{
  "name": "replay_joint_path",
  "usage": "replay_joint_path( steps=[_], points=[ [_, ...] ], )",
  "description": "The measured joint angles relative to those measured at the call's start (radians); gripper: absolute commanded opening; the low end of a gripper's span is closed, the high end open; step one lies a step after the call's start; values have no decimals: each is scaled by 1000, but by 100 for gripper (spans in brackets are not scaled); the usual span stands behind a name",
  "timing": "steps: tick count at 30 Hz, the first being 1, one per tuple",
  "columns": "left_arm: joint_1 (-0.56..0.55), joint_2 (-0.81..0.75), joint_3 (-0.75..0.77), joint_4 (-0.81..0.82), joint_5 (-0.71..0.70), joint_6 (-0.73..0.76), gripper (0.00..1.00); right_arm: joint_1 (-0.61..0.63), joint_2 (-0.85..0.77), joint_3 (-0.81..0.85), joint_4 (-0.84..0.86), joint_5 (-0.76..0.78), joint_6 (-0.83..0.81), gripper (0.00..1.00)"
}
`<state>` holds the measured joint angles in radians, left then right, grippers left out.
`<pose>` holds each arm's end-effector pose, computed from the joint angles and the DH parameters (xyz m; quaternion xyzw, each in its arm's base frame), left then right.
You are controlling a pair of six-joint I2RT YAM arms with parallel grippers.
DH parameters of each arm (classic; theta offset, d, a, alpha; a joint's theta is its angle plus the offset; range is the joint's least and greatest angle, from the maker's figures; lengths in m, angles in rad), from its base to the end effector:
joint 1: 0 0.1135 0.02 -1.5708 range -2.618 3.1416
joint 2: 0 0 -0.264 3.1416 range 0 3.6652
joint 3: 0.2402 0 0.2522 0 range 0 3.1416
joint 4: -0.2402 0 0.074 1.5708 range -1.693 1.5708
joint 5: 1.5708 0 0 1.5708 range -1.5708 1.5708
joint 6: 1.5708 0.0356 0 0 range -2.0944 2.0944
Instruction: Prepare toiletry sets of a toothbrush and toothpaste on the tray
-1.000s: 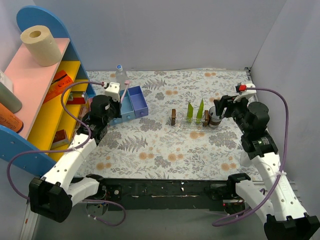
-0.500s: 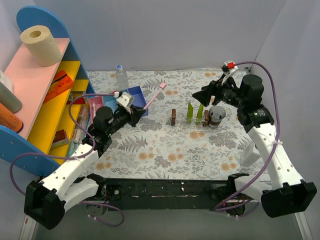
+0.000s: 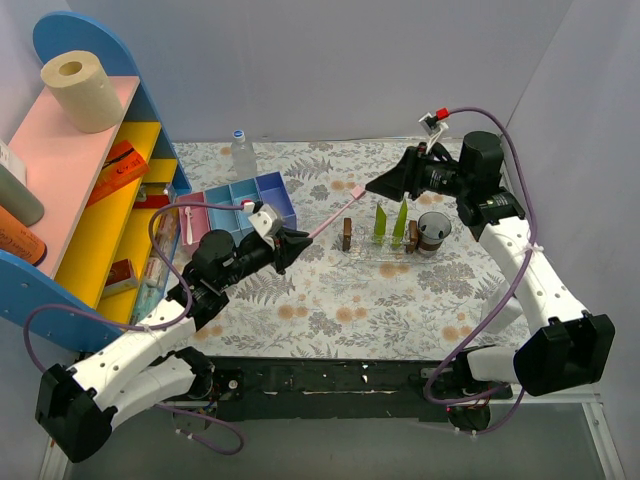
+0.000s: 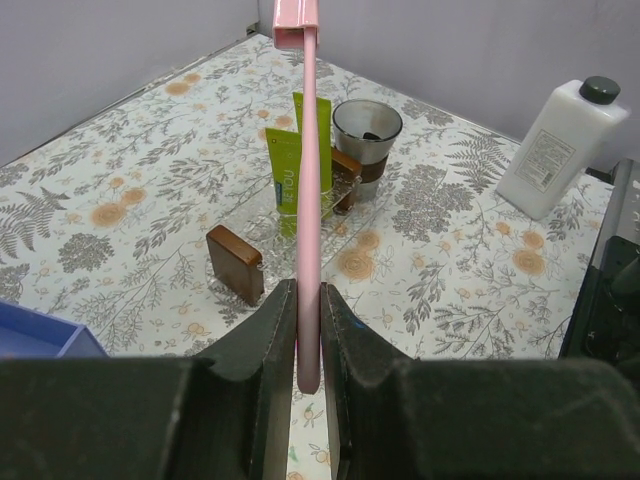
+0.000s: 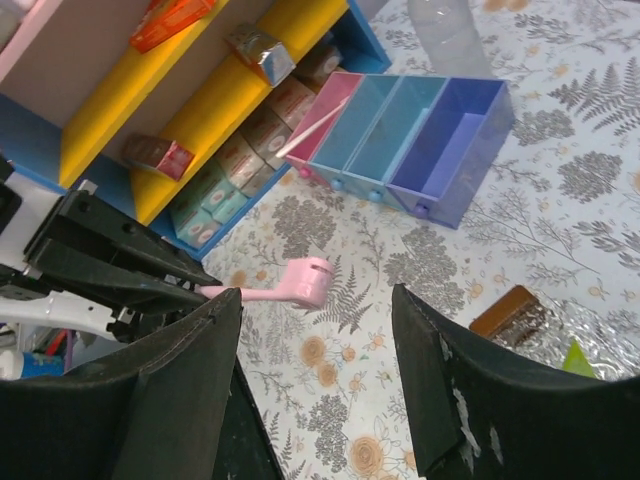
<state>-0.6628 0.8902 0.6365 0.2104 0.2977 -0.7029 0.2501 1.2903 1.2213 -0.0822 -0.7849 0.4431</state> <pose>0.1623 -0.1399 0.3106 0.0882 0.7162 -0.5147 0.4630 0.2781 0.0970 0.3952 -0.1805 0.7216 0.4774 0.4678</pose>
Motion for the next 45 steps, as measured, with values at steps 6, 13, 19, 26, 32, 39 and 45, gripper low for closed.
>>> replay_joint_path(
  steps=[6,13,19,26,32,39,45],
  points=[
    [-4,13,0,0,60,-40,0,14,0,-2,70,-82,-33,72],
    [19,93,32,-23,258,-109,0,14,-2,23,-74,-148,-273,73],
    [130,109,36,11,469,-200,0,14,-22,32,-175,-189,-378,73],
    [172,153,53,57,639,-275,0,14,-65,24,-209,-267,-418,74],
    [189,153,53,109,714,-328,0,14,-65,24,-247,-329,-436,73],
    [217,153,53,176,750,-388,0,14,-76,-8,-283,-354,-455,70],
    [219,153,53,194,762,-401,0,14,-102,-33,-275,-368,-443,67]
  ],
)
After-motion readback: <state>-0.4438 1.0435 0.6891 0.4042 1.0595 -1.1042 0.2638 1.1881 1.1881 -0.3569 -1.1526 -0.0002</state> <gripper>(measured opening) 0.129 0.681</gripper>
